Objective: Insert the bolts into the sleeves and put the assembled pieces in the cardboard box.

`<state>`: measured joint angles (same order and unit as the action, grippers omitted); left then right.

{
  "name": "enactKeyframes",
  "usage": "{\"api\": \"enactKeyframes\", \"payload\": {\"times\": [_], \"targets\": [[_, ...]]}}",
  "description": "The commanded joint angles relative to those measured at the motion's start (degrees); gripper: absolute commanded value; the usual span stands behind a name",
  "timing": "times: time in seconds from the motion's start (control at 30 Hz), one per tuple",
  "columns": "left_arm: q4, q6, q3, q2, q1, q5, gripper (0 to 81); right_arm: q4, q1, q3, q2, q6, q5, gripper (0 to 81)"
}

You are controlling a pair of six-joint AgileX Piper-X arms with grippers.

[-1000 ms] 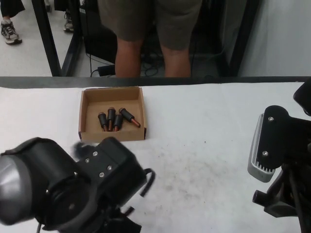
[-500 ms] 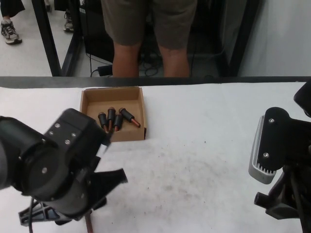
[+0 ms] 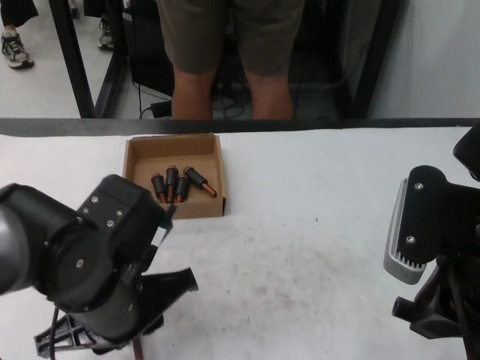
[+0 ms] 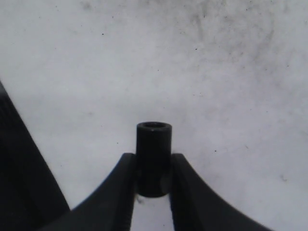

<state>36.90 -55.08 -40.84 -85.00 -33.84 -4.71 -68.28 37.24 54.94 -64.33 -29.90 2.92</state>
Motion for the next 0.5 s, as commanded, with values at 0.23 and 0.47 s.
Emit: {"api": "enactKeyframes", "payload": {"times": [0.23, 0.47], "targets": [[-3.7, 0.0, -0.2, -4.5, 0.0, 0.1, 30.1, 0.1, -0.2, 0.0, 0.7, 0.4, 0.4, 0.2], [-5.8, 0.0, -0.1, -5.8, 0.0, 0.0, 30.0, -0.1, -0.2, 0.0, 0.7, 0.4, 0.4, 0.2]]}}
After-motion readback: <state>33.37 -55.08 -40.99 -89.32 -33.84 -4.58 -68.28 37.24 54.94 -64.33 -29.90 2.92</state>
